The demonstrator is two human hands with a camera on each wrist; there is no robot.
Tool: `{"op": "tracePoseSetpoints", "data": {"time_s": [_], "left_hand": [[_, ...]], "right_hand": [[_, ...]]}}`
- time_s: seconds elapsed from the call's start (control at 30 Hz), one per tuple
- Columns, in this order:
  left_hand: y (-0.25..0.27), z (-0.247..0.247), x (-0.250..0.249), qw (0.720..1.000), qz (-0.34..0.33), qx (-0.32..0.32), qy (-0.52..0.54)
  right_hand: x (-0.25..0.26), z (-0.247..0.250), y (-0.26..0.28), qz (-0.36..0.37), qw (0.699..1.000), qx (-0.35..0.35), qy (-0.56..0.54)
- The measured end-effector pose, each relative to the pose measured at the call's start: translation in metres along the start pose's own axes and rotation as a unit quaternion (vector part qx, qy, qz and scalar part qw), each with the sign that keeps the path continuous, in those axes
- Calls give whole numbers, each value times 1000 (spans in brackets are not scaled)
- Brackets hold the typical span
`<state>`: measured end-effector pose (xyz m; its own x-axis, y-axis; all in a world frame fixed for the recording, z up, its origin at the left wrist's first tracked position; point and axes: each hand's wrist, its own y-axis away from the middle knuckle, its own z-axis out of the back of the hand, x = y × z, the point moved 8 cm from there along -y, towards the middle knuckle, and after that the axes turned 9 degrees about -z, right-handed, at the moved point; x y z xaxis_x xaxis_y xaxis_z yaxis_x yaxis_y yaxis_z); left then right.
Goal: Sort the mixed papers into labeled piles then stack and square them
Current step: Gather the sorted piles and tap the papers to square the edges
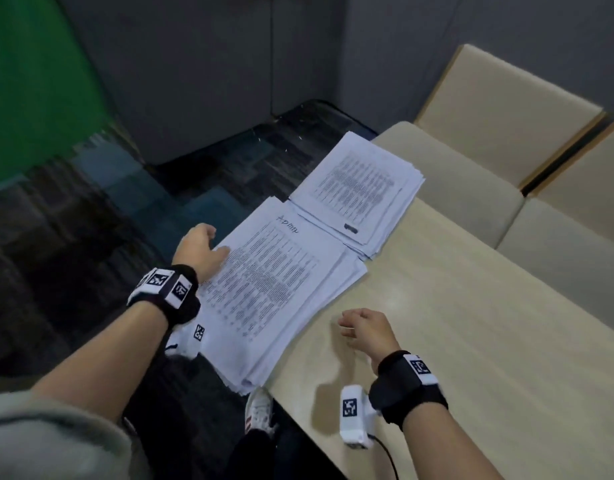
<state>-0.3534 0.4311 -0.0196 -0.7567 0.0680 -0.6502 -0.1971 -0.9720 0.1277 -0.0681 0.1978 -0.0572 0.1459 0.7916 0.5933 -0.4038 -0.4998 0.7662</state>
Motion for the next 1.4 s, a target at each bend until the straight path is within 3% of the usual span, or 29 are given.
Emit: {"op": "tracePoseSetpoints", "data": {"time_s": [0.17, 0.3, 0.47, 0.57, 0.67, 0.83, 0.97, 1.13, 1.27, 1.33, 1.4], "left_hand": [[-49, -30, 6, 994, 12, 104, 16], [-53, -56, -5, 983, -20, 173, -58], [-31, -73, -19, 964, -60, 157, -207], [-22, -78, -23, 970, -58, 139, -190], [-19, -83, -19, 976, -11, 160, -149], [11, -95, -38, 978, 17, 202, -40], [60, -136, -59, 964, 84, 229, 110], [114, -200, -119, 943, 110, 255, 186], [149, -230, -205, 927, 60, 250, 273], [157, -225, -255, 920, 6, 220, 325], [166, -212, -307, 894, -62, 199, 396]], "right_hand": [[12, -39, -27, -109, 989, -31, -98], [23, -61, -30, -172, 969, -9, -175], [21, -64, -39, -173, 969, -75, -162], [17, -63, -41, -168, 960, -111, -194], [11, -58, -36, -160, 957, -129, -206], [-11, -21, -21, -145, 953, -136, -227], [-39, 24, -10, -128, 954, -135, -236], [-75, 108, 16, -79, 942, -223, -237], [-80, 192, 62, -9, 914, -340, -222], [-63, 230, 92, 88, 884, -394, -235], [-43, 258, 124, 190, 848, -416, -266]]}}
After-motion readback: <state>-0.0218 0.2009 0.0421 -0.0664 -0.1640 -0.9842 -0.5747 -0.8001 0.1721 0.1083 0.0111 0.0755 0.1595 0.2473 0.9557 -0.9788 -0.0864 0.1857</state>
